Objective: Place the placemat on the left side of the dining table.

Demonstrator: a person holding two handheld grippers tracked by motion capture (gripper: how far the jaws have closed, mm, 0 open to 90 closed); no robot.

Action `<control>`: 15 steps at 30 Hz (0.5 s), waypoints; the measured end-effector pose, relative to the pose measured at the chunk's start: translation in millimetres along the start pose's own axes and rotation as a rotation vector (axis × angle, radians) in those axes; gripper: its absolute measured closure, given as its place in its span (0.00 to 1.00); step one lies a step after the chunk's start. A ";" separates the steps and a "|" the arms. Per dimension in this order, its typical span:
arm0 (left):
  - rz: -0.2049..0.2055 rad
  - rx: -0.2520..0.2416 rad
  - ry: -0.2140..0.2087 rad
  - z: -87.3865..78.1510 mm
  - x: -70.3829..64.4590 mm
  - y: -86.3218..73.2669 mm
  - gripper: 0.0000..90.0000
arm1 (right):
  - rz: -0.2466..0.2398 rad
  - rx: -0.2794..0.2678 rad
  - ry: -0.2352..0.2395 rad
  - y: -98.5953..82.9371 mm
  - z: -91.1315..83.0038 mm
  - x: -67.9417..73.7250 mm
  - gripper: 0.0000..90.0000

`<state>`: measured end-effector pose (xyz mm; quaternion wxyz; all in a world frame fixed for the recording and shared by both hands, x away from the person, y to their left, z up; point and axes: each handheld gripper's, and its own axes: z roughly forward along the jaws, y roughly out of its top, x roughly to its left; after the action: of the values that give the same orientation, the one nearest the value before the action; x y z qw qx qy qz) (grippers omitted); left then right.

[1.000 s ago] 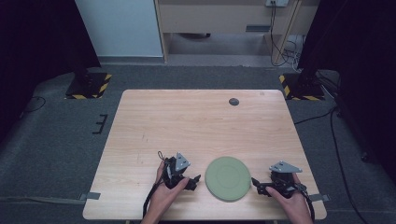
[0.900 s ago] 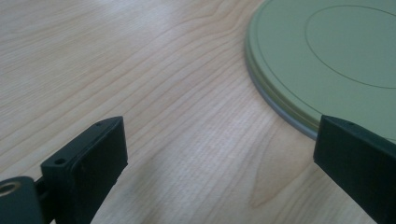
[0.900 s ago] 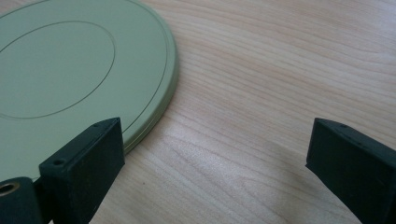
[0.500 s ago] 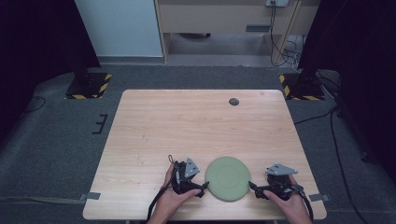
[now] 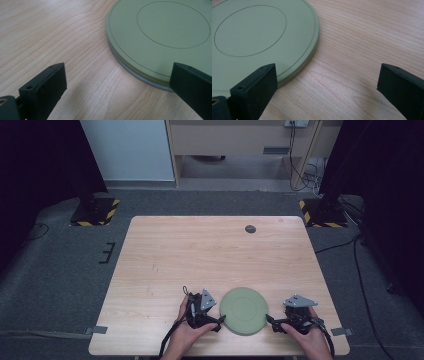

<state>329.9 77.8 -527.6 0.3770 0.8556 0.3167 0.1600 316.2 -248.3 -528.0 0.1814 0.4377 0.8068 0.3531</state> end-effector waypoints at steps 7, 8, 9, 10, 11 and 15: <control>-0.010 0.000 0.016 1.4 2.7 0.9 0.01 | 0.005 -0.002 -0.017 1.7 2.0 0.3 0.03; -0.011 0.000 0.017 1.7 2.9 1.1 0.01 | 0.007 -0.002 -0.019 1.9 2.4 0.1 0.03; -0.010 0.000 0.020 1.8 2.9 1.4 0.01 | 0.012 -0.003 -0.022 2.3 2.9 0.1 0.03; -0.007 0.000 0.023 1.9 2.8 1.6 0.01 | 0.013 -0.004 -0.025 2.5 3.3 0.1 0.03; -0.006 0.000 0.025 1.9 2.8 1.7 0.01 | 0.016 -0.004 -0.028 2.7 3.5 0.2 0.03; -0.009 -0.002 0.023 1.8 3.4 1.6 0.01 | 0.020 -0.005 -0.035 3.3 4.1 0.5 0.03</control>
<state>334.0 78.3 -527.4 0.3748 0.8520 0.3245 0.1683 320.3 -245.0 -528.4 0.1931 0.4512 0.7983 0.3492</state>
